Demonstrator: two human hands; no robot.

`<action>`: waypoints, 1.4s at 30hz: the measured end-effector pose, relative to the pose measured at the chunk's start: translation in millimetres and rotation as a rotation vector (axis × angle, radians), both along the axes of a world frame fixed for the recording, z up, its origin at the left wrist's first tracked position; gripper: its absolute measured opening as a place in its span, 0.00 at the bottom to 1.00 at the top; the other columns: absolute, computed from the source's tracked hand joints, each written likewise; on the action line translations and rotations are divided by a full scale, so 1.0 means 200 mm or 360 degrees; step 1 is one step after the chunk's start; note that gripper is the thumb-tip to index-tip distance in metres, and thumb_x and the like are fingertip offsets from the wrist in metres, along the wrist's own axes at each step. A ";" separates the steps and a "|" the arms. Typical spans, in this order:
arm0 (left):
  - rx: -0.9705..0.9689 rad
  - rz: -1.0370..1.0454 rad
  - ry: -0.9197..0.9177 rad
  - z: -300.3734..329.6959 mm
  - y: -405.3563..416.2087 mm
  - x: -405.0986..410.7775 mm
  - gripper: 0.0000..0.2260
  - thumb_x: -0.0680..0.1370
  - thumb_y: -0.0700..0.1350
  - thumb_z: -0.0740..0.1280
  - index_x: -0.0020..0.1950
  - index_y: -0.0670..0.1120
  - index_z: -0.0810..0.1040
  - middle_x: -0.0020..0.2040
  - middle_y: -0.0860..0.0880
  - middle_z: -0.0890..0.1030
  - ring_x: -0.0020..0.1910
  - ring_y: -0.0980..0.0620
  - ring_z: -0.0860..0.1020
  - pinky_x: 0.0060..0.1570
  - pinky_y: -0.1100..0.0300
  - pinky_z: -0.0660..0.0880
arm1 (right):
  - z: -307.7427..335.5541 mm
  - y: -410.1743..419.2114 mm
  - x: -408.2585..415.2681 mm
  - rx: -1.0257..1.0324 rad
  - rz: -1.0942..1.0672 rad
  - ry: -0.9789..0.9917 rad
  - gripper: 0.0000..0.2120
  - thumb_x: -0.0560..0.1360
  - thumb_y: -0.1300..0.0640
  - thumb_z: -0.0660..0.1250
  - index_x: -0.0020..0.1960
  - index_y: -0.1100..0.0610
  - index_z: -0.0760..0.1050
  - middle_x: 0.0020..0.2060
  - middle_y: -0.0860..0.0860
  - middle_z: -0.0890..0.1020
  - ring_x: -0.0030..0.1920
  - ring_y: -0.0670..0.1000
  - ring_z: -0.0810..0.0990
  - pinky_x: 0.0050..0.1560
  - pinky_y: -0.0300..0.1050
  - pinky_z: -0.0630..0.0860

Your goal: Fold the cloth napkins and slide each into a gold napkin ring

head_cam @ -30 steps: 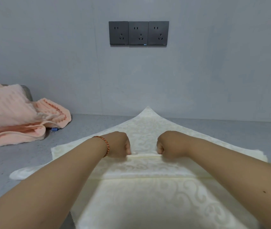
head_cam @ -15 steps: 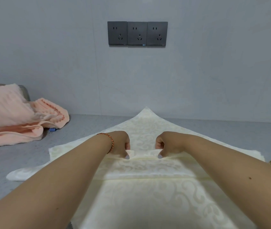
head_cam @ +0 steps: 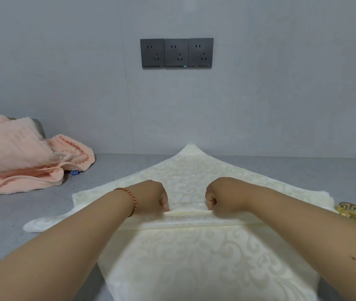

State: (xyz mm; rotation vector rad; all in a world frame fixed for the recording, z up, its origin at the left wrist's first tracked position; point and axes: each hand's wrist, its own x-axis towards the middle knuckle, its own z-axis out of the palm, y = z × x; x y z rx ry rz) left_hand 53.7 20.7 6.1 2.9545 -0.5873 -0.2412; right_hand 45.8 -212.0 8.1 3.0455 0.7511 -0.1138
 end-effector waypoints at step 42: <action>-0.0140 -0.0172 -0.0154 0.01 0.05 -0.15 0.08 0.71 0.38 0.68 0.41 0.51 0.81 0.36 0.59 0.75 0.34 0.62 0.72 0.31 0.75 0.65 | 0.04 -0.01 -0.16 0.0005 -0.0031 0.0060 0.13 0.68 0.66 0.62 0.35 0.48 0.70 0.36 0.42 0.74 0.36 0.43 0.71 0.34 0.36 0.67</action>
